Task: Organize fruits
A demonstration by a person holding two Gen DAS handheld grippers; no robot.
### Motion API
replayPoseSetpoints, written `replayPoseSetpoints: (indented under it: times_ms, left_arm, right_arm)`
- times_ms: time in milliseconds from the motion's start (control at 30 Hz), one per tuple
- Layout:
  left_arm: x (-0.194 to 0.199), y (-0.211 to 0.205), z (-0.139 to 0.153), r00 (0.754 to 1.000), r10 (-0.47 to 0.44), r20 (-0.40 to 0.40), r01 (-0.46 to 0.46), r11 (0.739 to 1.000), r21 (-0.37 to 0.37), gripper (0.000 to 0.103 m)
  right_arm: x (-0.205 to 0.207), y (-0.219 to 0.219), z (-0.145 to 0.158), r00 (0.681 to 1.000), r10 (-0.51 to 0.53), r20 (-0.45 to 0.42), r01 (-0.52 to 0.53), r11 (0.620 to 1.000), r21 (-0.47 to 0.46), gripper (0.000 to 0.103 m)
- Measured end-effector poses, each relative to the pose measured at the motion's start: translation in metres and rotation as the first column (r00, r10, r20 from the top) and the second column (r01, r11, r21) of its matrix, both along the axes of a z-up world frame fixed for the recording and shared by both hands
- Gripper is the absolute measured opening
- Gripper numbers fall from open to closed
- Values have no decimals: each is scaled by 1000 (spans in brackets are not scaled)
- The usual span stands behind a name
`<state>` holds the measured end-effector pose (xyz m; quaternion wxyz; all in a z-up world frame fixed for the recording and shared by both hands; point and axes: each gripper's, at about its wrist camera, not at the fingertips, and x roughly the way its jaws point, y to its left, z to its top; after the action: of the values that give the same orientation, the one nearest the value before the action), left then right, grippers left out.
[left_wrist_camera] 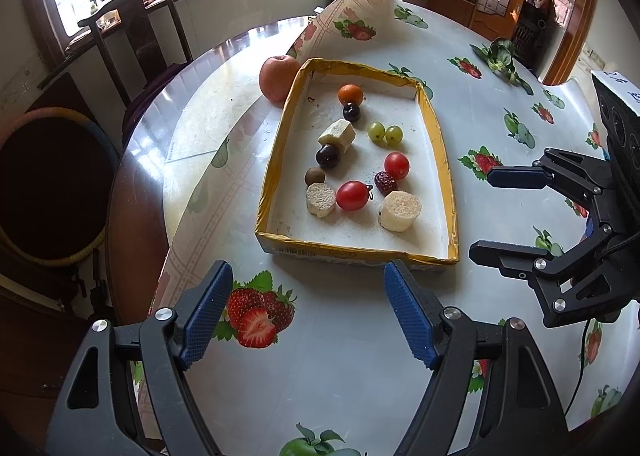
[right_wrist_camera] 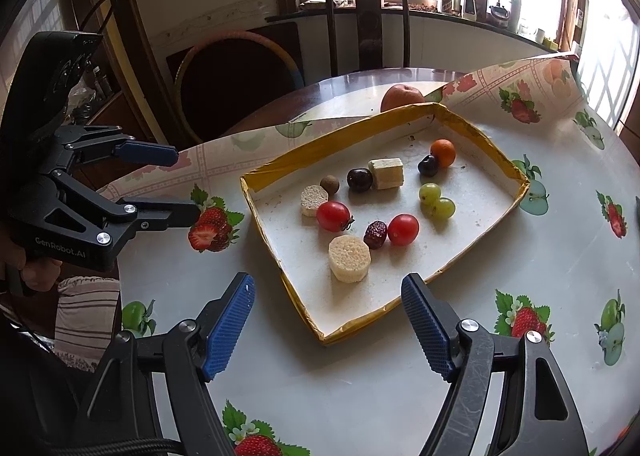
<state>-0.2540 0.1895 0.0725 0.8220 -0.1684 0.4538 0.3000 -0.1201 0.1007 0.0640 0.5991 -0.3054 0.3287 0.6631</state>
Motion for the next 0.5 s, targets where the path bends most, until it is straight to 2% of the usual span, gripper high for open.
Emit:
replayPoseSetpoints:
  times_ms: [500]
  left_arm:
    - [3,2,-2,1000,-8,-5,8,1000,-8,78]
  right_arm:
    - [3,0,-2,1000,-12,-18,12,1000,4,79]
